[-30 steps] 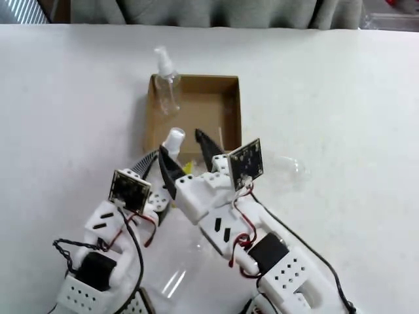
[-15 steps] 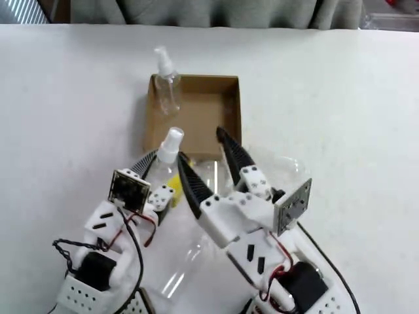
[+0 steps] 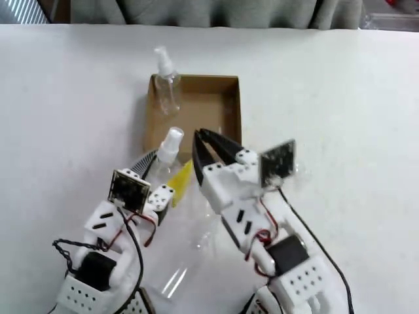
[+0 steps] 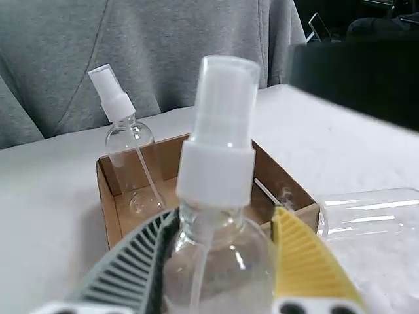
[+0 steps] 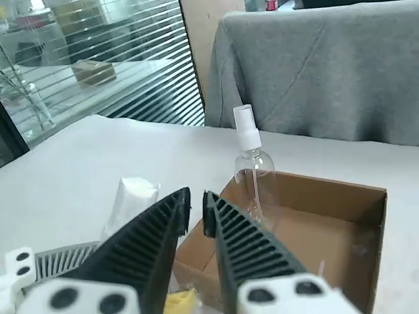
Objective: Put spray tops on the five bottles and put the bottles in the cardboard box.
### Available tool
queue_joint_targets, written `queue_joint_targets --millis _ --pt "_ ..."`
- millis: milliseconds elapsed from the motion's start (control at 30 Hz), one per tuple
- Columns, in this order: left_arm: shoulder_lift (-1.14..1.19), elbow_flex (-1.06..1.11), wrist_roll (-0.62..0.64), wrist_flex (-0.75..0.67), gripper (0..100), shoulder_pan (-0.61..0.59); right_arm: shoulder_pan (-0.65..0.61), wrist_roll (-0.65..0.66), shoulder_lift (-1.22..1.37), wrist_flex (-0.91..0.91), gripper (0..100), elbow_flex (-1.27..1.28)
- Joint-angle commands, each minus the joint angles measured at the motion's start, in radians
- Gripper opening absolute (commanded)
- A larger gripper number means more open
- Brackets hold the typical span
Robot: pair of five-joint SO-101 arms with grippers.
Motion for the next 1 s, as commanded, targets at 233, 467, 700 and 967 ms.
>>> queue_joint_targets --millis 233,467,700,967 --pt "-0.015 -0.015 0.005 -0.028 2 0.007 -0.09 -0.009 0.243 -0.219 1.5 -0.014" --pt "-0.015 -0.015 0.005 -0.028 2 0.005 -0.082 -0.006 0.196 -0.217 1.5 -0.005" --pt "-0.015 -0.015 0.005 -0.028 2 -0.002 0.07 -0.006 0.193 -0.202 1.5 0.017" --pt "-0.008 -0.025 0.023 -0.104 2 -0.084 0.116 -0.005 0.193 -0.058 1.5 0.015"
